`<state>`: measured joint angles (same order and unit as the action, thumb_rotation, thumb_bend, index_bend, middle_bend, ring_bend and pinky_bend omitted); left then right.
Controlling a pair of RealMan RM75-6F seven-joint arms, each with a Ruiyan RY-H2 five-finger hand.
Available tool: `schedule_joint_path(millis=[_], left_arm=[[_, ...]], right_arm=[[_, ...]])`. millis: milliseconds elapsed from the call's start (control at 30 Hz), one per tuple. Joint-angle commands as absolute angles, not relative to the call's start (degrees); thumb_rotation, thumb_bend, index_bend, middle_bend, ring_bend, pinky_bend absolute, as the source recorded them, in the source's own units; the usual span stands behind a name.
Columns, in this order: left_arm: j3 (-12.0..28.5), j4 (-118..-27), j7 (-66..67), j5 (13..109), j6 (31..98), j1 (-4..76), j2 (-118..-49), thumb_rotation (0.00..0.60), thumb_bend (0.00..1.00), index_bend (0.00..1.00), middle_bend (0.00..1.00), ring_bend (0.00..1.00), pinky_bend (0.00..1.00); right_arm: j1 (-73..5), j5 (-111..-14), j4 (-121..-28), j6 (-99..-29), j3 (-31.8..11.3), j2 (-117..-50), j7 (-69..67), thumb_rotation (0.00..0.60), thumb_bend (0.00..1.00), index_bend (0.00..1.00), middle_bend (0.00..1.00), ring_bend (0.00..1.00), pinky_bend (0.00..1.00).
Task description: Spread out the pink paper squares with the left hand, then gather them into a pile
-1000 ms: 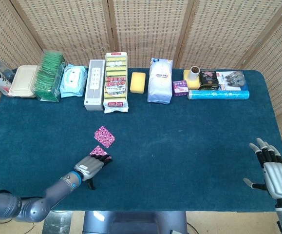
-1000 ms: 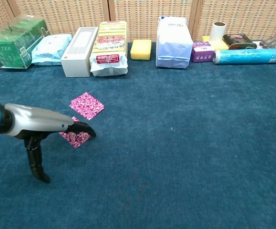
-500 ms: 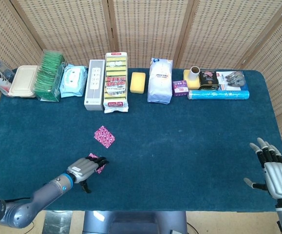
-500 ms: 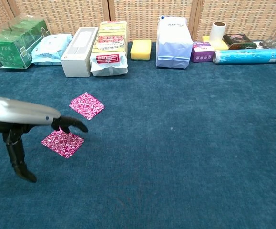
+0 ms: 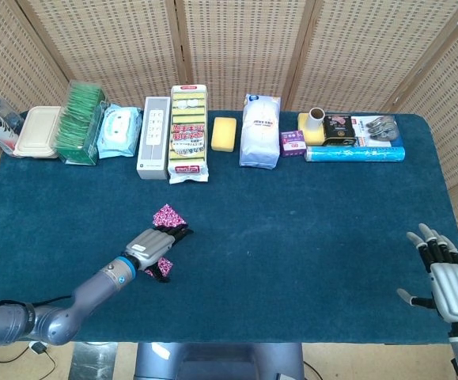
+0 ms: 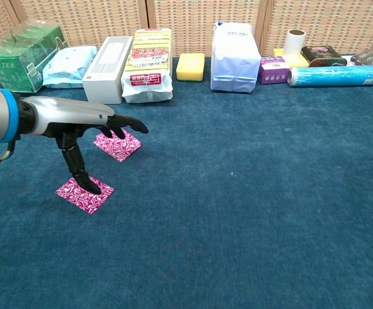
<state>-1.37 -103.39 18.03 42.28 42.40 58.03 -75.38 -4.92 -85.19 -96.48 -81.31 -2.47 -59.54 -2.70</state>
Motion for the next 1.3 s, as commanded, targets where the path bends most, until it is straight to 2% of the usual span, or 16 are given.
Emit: schedule_joint_path(millis=[33,267,667,1300], left_arm=[[-1.03,-101.76,18.82,40.92,42.74,58.76,-76.93,0.6,0.05,0.0,0.0,0.1,0.1],[-2.21,-99.5,21.83,33.24,43.81,60.44,-77.11,0.6,0.05,0.0,0.0,0.1,0.1],[-2.22,-94.37,20.93,30.15,40.57,61.14,-79.14,0.6,0.05,0.0,0.0,0.1,0.1],[-4.36,-97.45,26.08,22.65,42.4,65.65,-81.54,0.6,0.05,0.0,0.0,0.1,0.1]], right_arm=[[-4.96,-84.96,-96.56,-81.19,-2.58,-59.48,-2.81,0.6,0.0,0.1,0.0,0.0,0.0],[-4.89,-84.94,-96.85,-81.27,-2.65,-59.12,-3.56,0.6,0.0,0.1,0.0,0.0,0.0],[-4.84,-84.67,-96.94,-81.15,-2.77,-58.65,-4.72,0.6,0.0,0.1,0.0,0.0,0.0],[-4.66,-84.78,-97.26,-81.37,-2.8,-58.07,-5.7,0.6,0.0,0.1,0.0,0.0,0.0]])
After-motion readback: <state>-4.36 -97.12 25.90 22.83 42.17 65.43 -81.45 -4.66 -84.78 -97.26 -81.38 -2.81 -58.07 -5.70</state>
